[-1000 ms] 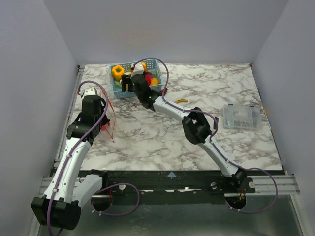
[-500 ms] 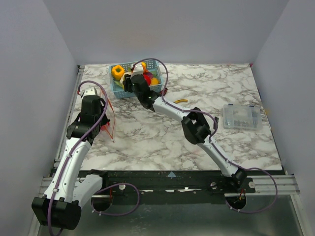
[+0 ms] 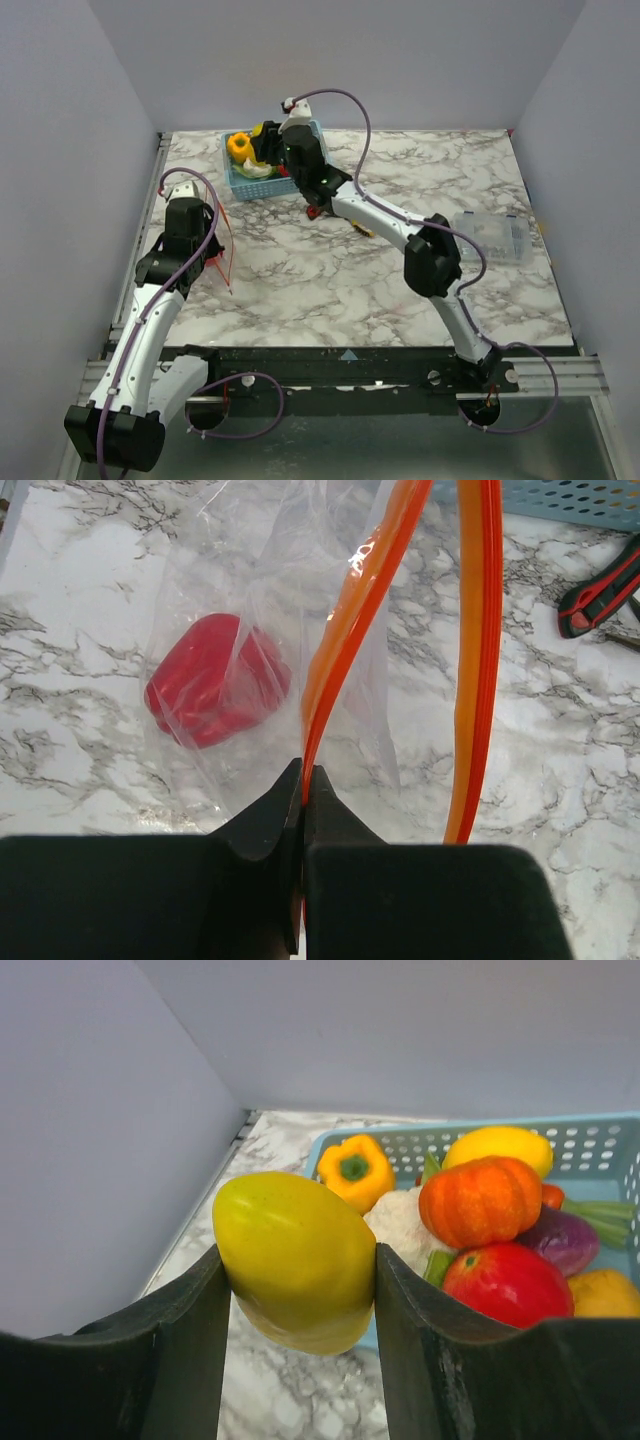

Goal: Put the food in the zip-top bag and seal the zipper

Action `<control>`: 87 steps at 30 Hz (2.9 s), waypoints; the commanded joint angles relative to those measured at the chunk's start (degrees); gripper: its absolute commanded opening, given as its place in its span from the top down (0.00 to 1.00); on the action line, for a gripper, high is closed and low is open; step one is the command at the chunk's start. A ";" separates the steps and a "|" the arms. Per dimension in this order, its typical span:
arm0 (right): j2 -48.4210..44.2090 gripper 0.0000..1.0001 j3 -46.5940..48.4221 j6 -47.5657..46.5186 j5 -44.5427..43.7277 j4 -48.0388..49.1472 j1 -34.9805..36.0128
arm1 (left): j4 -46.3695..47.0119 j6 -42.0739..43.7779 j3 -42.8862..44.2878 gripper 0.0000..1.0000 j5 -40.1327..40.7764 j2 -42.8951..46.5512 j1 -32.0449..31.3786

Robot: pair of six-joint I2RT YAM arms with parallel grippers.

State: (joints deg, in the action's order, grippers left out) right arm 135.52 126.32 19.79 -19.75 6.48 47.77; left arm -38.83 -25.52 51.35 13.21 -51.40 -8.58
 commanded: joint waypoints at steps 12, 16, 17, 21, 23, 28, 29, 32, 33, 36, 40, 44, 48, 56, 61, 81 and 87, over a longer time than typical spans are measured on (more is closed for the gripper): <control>-31.17 1.00 -42.41 15.92 18.98 14.58 2.81 | -12.41 -5.71 2.70 1.00 -11.18 4.54 0.48; -37.70 0.99 -50.36 15.91 19.31 19.78 6.12 | -14.94 -6.50 4.31 1.00 -15.27 7.58 0.47; -38.88 0.99 -52.31 15.96 19.24 20.79 6.94 | -15.84 -6.43 5.42 1.00 -15.80 7.80 0.49; -44.44 0.99 -57.38 15.89 18.68 23.75 9.04 | -18.65 -4.91 8.32 1.00 -18.86 7.78 0.40; -46.88 0.99 -58.90 15.25 18.82 24.41 9.68 | -17.58 -3.45 7.63 1.00 -20.97 7.67 0.38; -50.51 0.99 -61.52 12.53 22.93 27.31 9.98 | -13.58 -0.39 4.87 1.00 -28.15 5.12 0.38; -50.77 0.99 -61.59 12.01 24.01 27.85 10.05 | -13.02 -0.41 4.58 1.00 -28.60 4.81 0.40; -51.43 0.99 -62.16 10.51 25.89 29.57 10.79 | -11.57 -1.33 4.67 1.00 -29.45 4.86 0.36; -51.42 0.99 -62.52 9.91 26.50 30.36 10.94 | -11.09 -1.83 4.64 1.00 -29.83 5.19 0.40; -49.80 0.99 -62.85 8.37 27.40 32.27 11.44 | -8.16 -3.37 4.02 1.00 -31.38 5.75 0.41; -48.28 0.99 -61.61 6.23 26.16 31.05 11.88 | -7.67 -3.74 3.54 1.00 -31.67 5.10 0.40; -45.77 0.99 -58.82 1.53 24.29 27.09 12.44 | -7.18 -3.99 2.93 1.00 -31.65 5.16 0.40; -43.59 0.99 -56.62 -2.00 20.26 24.78 13.15 | -7.35 -3.85 2.92 1.00 -31.11 5.34 0.40; -39.65 0.90 -50.60 -9.28 3.62 17.78 16.37 | -8.36 -3.66 3.56 1.00 -29.64 6.17 0.40; -37.67 0.78 -48.61 -11.76 -1.02 17.32 17.80 | -8.81 -3.83 3.99 1.00 -28.17 6.62 0.41; -34.46 0.15 -44.67 -10.63 -1.96 16.92 18.87 | -9.95 -5.74 6.21 1.00 -25.58 5.78 0.45; -35.74 0.15 -43.76 -7.98 -2.30 15.25 18.82 | -10.12 -5.68 6.00 1.00 -23.76 6.13 0.47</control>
State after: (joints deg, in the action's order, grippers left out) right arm 101.62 80.42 9.47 -21.17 23.14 66.32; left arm -49.17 -30.52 56.53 -13.02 -45.91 -8.36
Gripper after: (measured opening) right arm 0.850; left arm 0.009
